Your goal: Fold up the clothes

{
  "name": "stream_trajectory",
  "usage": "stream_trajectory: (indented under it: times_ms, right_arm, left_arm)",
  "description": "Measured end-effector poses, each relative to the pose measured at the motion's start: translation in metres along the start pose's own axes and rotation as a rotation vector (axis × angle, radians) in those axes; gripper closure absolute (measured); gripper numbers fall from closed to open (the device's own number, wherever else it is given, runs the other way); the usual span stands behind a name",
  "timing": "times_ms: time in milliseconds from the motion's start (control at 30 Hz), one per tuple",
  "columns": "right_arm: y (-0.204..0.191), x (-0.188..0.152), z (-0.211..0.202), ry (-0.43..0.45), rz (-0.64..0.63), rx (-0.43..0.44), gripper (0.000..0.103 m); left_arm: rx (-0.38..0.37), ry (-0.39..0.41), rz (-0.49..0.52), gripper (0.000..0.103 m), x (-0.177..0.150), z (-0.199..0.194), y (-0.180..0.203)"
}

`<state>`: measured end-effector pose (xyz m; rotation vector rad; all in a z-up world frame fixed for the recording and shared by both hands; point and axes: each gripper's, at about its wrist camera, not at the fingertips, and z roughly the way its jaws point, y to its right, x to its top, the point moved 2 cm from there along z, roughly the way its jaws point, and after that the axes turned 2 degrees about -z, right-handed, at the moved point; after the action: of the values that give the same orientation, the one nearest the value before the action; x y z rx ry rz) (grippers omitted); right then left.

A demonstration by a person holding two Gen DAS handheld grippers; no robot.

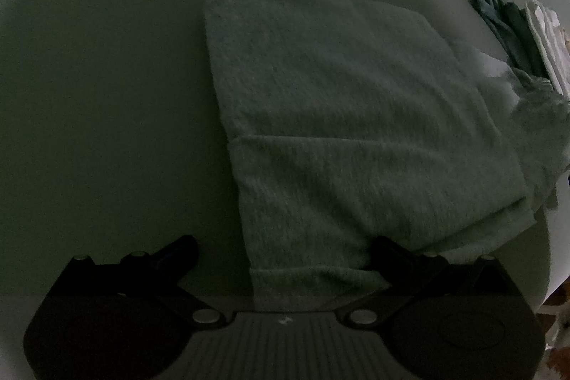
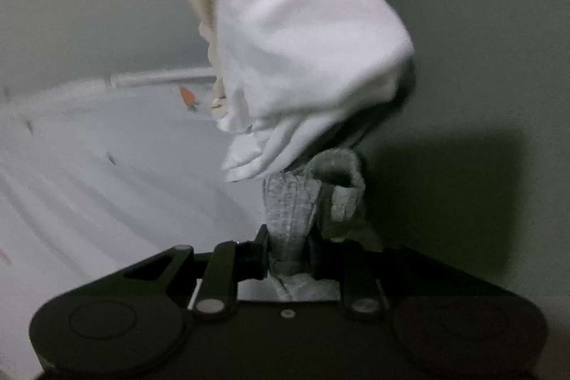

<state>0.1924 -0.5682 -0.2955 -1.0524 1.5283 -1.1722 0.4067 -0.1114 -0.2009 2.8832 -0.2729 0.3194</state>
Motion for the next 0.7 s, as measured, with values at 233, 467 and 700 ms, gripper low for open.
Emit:
stream_trajectory:
  times_ms: [233,467,700]
  right_arm:
    - [0.008,-0.046,0.031,-0.154,0.214,0.163,0.082]
    - [-0.002,-0.105,0.064,-0.398,0.233,0.169,0.082]
    - [0.005,-0.169,0.077,-0.669,0.185,0.038,0.081]
  left_arm:
    - [-0.033,0.015,-0.045,0.0,-0.002,-0.004,-0.009]
    - [-0.062,0.028,-0.078,0.0,-0.005,-0.007,-0.018]
    - [-0.102,0.043,-0.12,0.0,-0.004,-0.006,-0.025]
